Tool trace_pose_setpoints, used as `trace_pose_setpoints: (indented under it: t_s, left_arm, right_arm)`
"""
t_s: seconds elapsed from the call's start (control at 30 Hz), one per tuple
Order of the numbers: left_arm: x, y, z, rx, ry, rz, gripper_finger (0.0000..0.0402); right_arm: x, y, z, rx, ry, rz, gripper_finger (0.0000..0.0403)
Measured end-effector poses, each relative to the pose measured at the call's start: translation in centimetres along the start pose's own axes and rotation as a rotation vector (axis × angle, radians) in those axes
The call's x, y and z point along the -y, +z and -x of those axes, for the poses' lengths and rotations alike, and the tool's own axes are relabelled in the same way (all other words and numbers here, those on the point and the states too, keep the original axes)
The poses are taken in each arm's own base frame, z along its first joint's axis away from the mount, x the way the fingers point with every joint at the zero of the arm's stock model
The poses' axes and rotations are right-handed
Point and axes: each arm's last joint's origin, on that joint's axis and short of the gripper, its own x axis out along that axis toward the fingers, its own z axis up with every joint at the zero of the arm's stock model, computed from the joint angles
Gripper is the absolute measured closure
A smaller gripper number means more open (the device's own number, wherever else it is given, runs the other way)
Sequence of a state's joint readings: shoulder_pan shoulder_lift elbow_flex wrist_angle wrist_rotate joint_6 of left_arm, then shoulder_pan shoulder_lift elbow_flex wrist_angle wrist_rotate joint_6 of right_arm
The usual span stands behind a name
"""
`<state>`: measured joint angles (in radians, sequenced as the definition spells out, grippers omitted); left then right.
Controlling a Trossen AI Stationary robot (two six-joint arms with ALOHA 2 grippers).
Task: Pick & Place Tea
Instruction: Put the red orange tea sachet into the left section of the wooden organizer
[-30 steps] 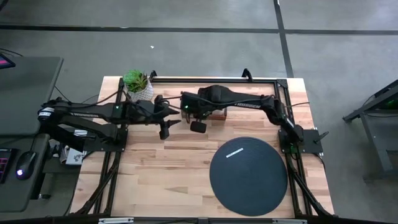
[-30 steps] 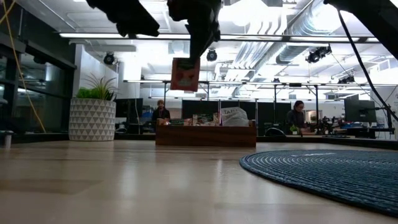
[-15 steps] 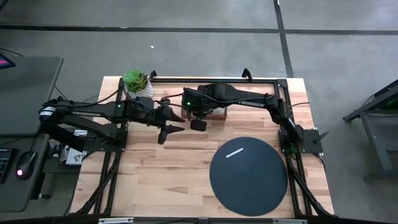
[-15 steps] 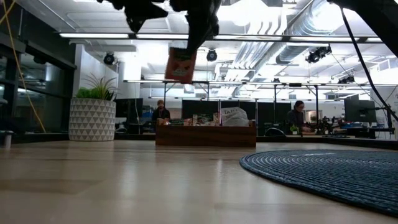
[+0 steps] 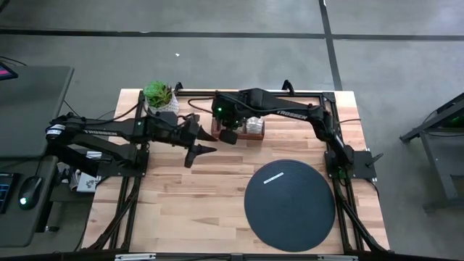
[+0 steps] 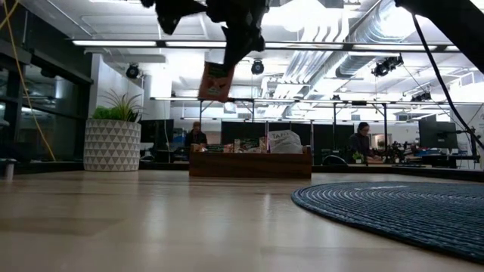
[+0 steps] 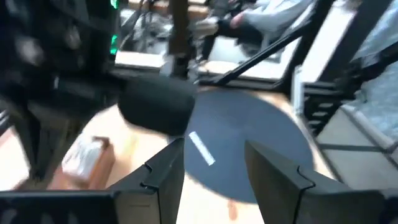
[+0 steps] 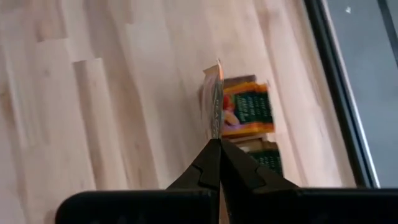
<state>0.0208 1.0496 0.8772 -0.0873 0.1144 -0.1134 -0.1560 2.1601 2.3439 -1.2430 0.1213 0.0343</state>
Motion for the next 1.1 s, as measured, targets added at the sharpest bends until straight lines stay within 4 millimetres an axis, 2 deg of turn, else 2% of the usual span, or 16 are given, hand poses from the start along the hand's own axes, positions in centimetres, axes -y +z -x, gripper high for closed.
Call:
trace_pose_setpoints:
  t_s: [0.2,0.37,0.6,0.87,1.0,1.1]
  left_arm:
    - [-0.6,-0.2,1.7,-0.033,0.273,-0.038,0.0236]
    - [-0.9,0.0,3.1,-0.027,0.436,-0.076,0.0236]
    - [-0.9,-0.5,3.5,-0.083,0.445,-0.097,0.0236]
    - [-1.0,-0.3,2.9,-0.059,0.449,-0.095,0.0236]
    - [-1.0,-0.4,1.8,-0.053,0.418,-0.093,0.0236]
    - [-0.9,0.3,1.4,0.014,0.380,-0.086,0.0236]
  right_arm:
    - [0.8,-0.6,0.0,-0.065,-0.019,-0.008,0.0403]
    - [0.4,-0.7,1.3,-0.042,-0.006,0.008,0.0403]
    - [0.4,-0.7,4.2,0.039,0.041,-0.002,0.0403]
    - [-1.3,-0.9,7.5,0.125,0.126,0.045,0.0403]
    - [-2.1,-1.0,8.1,0.138,0.139,0.067,0.0403]
    - [-2.7,-1.1,8.2,0.142,0.132,0.088,0.0403]
